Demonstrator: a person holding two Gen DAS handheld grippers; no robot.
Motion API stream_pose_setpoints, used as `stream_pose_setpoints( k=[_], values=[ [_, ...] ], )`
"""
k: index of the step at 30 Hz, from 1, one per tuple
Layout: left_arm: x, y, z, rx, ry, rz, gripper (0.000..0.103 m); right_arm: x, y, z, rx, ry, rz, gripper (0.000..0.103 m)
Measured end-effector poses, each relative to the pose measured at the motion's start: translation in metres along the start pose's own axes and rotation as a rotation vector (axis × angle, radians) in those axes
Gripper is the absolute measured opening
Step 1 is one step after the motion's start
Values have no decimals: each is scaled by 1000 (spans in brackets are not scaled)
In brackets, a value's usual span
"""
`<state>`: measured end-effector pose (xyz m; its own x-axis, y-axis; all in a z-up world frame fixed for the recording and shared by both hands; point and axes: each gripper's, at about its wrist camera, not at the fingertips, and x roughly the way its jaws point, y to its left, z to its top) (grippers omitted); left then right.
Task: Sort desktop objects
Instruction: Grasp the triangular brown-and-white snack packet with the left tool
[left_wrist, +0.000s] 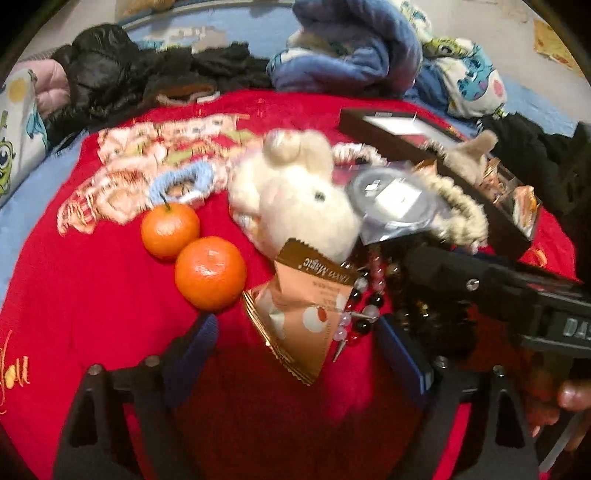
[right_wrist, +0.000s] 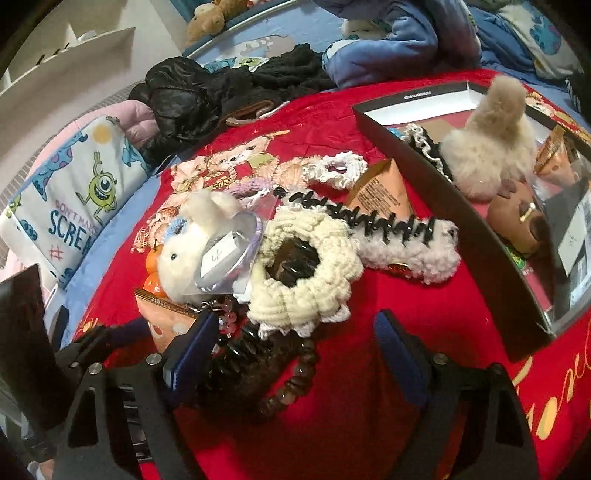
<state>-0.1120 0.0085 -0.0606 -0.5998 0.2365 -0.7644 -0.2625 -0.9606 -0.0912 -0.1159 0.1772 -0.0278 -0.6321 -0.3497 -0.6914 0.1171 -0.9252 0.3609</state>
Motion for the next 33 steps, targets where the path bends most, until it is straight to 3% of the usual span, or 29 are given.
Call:
stream_pose_setpoints(
  k=[4,7,10,13,15,18,21,31,33],
  values=[
    [1,3,0,-12,-3,-18,89,4,2,-1,-11,5,-21,88],
    [2,3,-1,-15,-2,-29,88,6,2,0,-17,16,-8,96],
    [1,2,-1,-16,-8,-23,80,11,6,1,-21,29,-42,97],
    [-2,2,-2,-17,-24,-25,62,11,16,-3,-57,19,-176,98],
    [-4,5,-1,-24,-35,-34,52,12,16,-4,-61,26,-172,97],
    [-7,10,-2,-50,-47,-41,42,7,10,-2,-24,20,-163,87],
    [-11,11,-3,-55,-66,-53,36,0,3,-2,28,3,-177,70],
    [-49,1,-24,8,-152,-32,33,-24,6,-9,55,1,-93,34],
    [-58,0,-29,16,-172,-30,33,-28,6,-9,62,4,-66,31]
  ],
)
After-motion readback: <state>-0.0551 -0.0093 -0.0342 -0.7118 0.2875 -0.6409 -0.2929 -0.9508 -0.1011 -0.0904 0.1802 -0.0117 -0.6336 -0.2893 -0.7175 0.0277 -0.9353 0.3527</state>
